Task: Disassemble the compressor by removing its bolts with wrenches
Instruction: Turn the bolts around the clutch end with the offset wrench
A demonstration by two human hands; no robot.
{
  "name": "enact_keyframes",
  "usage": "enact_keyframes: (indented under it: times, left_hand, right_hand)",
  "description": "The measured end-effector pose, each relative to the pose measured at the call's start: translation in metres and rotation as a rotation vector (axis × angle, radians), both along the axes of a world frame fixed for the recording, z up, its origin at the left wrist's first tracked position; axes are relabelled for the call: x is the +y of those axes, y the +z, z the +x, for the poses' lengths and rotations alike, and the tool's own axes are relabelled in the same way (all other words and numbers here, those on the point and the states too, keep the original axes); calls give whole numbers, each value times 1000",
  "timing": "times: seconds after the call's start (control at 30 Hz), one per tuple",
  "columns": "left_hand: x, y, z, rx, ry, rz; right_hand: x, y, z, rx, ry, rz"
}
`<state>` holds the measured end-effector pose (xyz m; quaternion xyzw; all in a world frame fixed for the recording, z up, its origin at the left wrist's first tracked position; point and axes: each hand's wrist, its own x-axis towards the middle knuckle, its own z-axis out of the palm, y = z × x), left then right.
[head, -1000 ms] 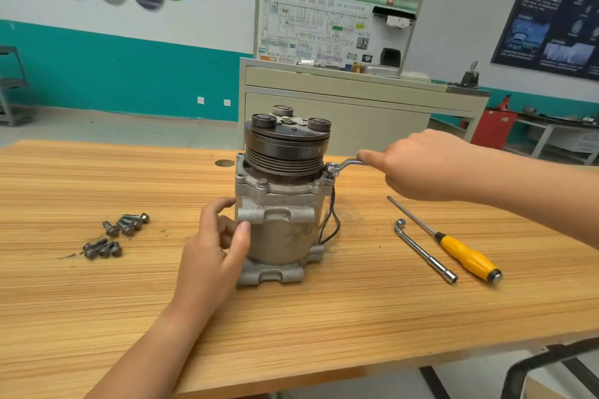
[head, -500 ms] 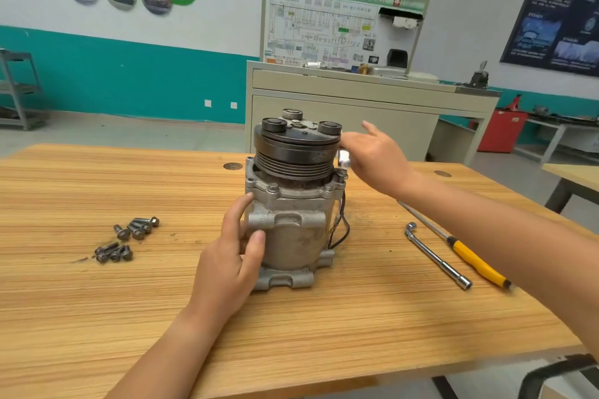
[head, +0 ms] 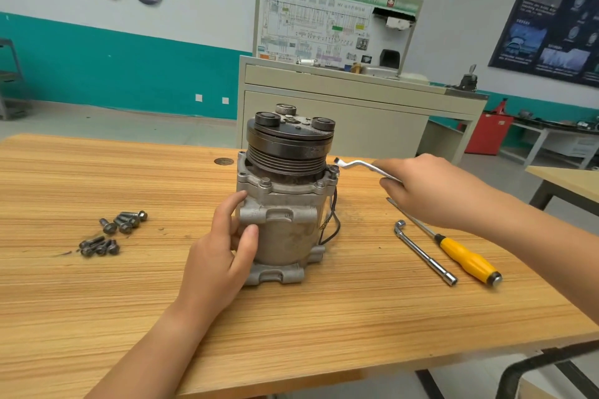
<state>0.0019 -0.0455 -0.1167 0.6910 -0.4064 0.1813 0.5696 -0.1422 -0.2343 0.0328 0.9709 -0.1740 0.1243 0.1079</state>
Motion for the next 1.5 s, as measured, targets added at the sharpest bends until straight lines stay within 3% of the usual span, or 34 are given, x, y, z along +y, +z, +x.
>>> enact_keyframes:
  times: [0.23, 0.37, 0.77, 1.0, 1.3, 1.43, 1.5]
  left_hand:
    - [0, -1, 0, -15, 2, -1]
    - [1, -2, 1, -6, 5, 0]
    - [2, -2, 1, -40, 36, 17]
    - [2, -1, 1, -29, 40, 19]
    - [3, -2, 3, -8, 39, 23]
    - [1, -4, 3, -11, 18, 39]
    - [2, -4, 4, -12, 10, 50]
  right_hand:
    - [38, 5, 7, 179, -121, -353]
    - [45, 6, 8, 260, -131, -420]
    - [29, -1, 8, 252, -67, -595]
    - [9, 1, 12, 218, -21, -579]
    - [-44, 15, 32, 240, 243, -583]
    - [-58, 6, 71, 162, 315, -577]
    - [-55, -5, 86, -7, 430, -544]
